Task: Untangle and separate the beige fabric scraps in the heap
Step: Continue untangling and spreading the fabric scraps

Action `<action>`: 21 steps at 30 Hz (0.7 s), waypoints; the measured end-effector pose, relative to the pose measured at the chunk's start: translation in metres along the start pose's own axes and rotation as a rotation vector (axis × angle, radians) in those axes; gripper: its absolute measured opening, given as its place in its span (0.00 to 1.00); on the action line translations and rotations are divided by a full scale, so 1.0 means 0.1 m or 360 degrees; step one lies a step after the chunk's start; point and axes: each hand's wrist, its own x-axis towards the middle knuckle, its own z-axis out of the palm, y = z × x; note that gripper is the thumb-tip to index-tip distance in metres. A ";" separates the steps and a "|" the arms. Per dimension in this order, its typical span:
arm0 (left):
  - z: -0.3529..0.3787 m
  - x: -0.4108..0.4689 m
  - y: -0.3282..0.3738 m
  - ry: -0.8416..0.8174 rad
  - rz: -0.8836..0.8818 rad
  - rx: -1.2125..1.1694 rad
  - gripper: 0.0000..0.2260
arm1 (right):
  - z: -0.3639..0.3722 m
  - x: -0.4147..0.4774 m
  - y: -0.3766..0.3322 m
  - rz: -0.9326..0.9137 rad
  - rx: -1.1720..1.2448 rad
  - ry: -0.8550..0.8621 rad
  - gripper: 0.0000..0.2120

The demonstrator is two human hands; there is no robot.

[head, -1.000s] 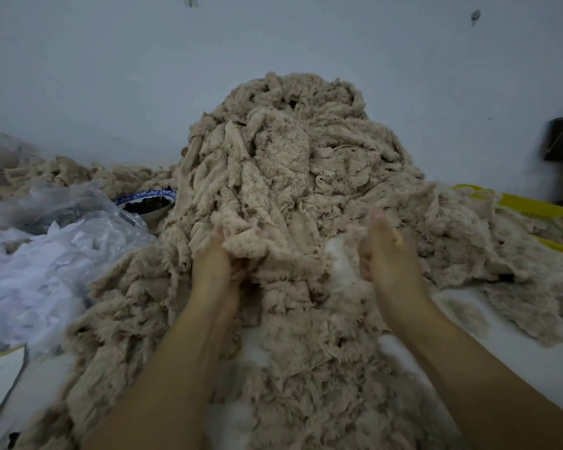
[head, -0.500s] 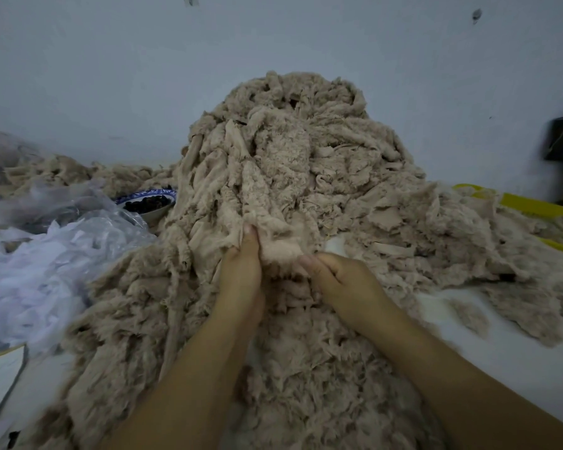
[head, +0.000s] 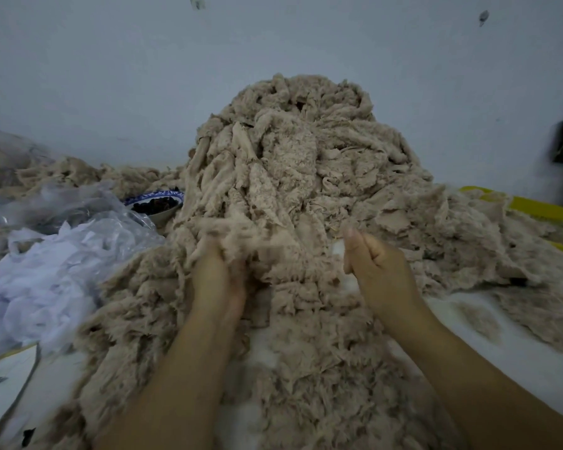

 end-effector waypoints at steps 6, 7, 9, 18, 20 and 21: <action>0.23 -0.43 -0.23 -0.0661 0.0358 0.1258 0.12 | -0.02 0.07 0.20 0.0398 0.0154 -0.0226 0.24; 0.21 -0.46 -0.26 -0.0858 0.0437 0.1390 0.14 | -0.03 0.06 0.18 0.0483 0.0375 -0.0303 0.30; 0.19 -0.51 -0.29 -0.1197 0.0569 0.1591 0.25 | -0.03 0.03 0.12 0.0547 0.0589 -0.0477 0.30; 0.20 -0.41 -0.28 -0.0980 0.0506 0.1265 0.07 | 0.05 0.02 0.07 0.0090 -0.0113 -0.0059 0.10; 0.24 -0.39 -0.30 -0.0864 0.0494 0.1145 0.12 | 0.10 0.01 0.03 -0.0007 -0.0253 -0.0148 0.09; 0.26 -0.39 -0.31 -0.0835 0.0481 0.1128 0.10 | 0.13 0.00 0.02 -0.0032 -0.0303 -0.0204 0.09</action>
